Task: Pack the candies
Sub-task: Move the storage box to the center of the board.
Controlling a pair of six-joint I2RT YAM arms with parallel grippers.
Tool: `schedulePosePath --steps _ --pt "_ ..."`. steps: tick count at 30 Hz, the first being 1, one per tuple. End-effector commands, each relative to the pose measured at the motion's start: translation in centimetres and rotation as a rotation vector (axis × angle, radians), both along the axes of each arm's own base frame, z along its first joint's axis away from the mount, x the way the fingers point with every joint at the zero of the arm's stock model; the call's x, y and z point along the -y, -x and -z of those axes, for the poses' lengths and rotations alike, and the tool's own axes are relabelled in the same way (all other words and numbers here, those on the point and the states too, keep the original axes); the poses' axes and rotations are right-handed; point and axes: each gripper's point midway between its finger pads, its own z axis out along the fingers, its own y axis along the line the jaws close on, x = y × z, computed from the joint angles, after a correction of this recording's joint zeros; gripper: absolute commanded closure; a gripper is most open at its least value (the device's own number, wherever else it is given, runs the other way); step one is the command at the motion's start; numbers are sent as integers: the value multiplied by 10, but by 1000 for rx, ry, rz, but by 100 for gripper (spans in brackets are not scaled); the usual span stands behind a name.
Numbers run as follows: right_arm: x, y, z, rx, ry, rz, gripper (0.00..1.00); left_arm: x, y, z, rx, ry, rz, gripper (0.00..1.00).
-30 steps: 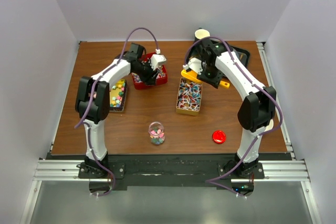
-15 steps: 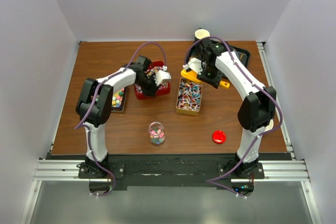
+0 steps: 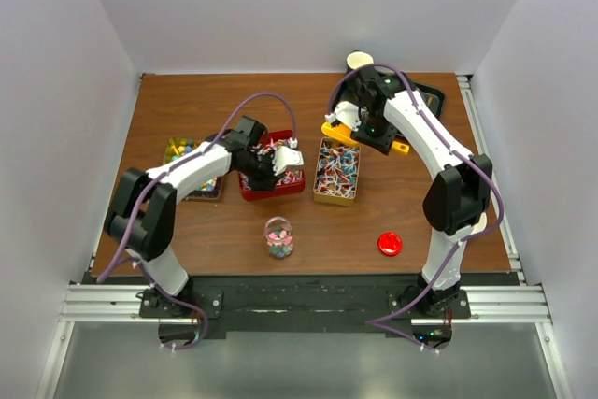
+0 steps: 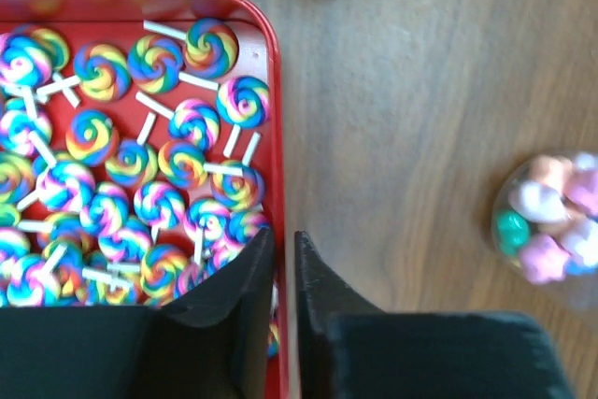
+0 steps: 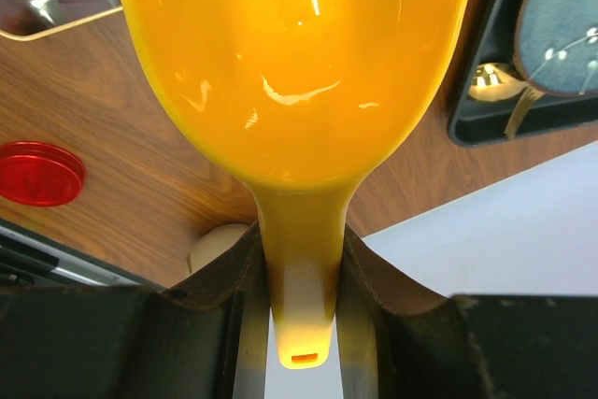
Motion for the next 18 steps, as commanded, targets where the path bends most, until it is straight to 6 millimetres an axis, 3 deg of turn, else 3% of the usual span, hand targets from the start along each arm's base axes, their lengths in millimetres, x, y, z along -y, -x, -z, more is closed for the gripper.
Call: schedulePosePath --steps 1,5,7,9,11,12,13,15,18 --pt "1 -13 -18 59 12 -42 100 -9 12 -23 85 23 17 70" --pt "-1 -25 -24 117 24 -99 100 -16 -19 -63 190 116 -197 52" --pt "-6 -29 -31 170 33 -156 100 -18 -38 -95 138 275 -361 46" --pt "-12 -36 -31 216 54 -180 100 -18 -46 -121 -34 491 -478 43" --pt "-23 -38 -32 236 55 -208 100 -20 -46 -131 -203 653 -551 40" --pt "-29 -36 -32 234 39 -221 100 -20 -51 -160 -303 833 -551 40" --pt "-39 -35 -33 241 26 -241 100 -22 -43 -146 -399 873 -596 39" --pt "-52 -34 -37 281 2 -273 100 -28 -45 -162 -465 990 -615 37" --pt "-84 -25 -44 336 -25 -369 100 -29 -41 -154 -543 1020 -646 34"
